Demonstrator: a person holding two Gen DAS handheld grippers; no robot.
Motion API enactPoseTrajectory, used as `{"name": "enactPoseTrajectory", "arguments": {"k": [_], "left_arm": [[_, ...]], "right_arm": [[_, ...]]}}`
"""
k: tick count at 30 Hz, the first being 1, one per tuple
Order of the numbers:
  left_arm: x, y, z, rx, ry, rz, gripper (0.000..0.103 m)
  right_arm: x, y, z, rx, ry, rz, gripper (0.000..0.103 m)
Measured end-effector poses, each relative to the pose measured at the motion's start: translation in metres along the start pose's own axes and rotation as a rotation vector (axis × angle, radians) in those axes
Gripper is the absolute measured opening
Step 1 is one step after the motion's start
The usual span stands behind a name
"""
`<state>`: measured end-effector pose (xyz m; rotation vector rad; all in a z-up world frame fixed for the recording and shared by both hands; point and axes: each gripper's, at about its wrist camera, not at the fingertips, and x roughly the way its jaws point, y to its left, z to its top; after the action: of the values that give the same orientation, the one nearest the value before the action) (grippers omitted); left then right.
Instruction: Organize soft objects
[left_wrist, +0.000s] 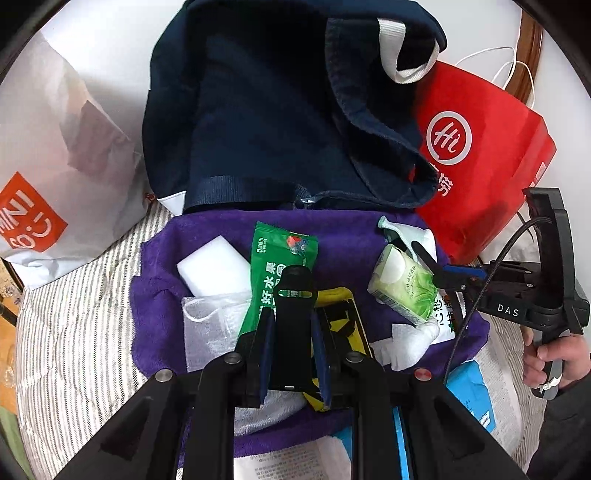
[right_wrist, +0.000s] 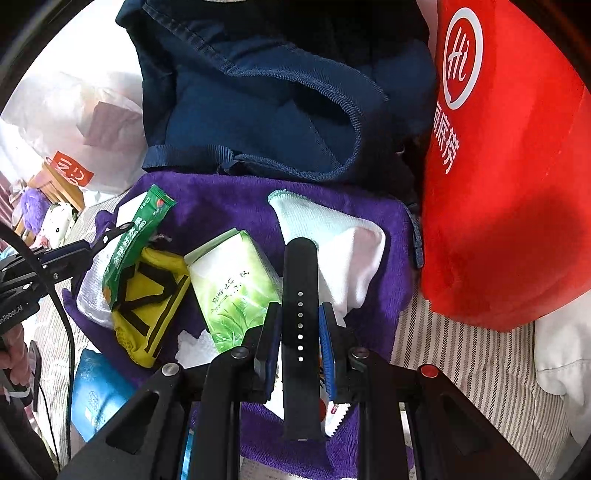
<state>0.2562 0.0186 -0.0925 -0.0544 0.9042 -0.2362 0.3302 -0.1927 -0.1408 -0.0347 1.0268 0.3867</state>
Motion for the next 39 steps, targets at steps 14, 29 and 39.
{"name": "enactPoseTrajectory", "arguments": {"k": [14, 29, 39], "left_arm": [[0.031, 0.000, -0.003, -0.012, 0.067, 0.007, 0.021], [0.012, -0.010, -0.012, 0.001, 0.080, 0.021, 0.066], [-0.039, -0.028, -0.024, 0.038, 0.059, 0.033, 0.091]], "right_arm": [[0.010, 0.001, -0.002, -0.015, 0.023, 0.024, 0.021], [-0.019, 0.007, -0.005, 0.011, -0.035, 0.030, 0.069], [-0.076, 0.018, -0.028, 0.036, -0.081, -0.027, 0.087]]}}
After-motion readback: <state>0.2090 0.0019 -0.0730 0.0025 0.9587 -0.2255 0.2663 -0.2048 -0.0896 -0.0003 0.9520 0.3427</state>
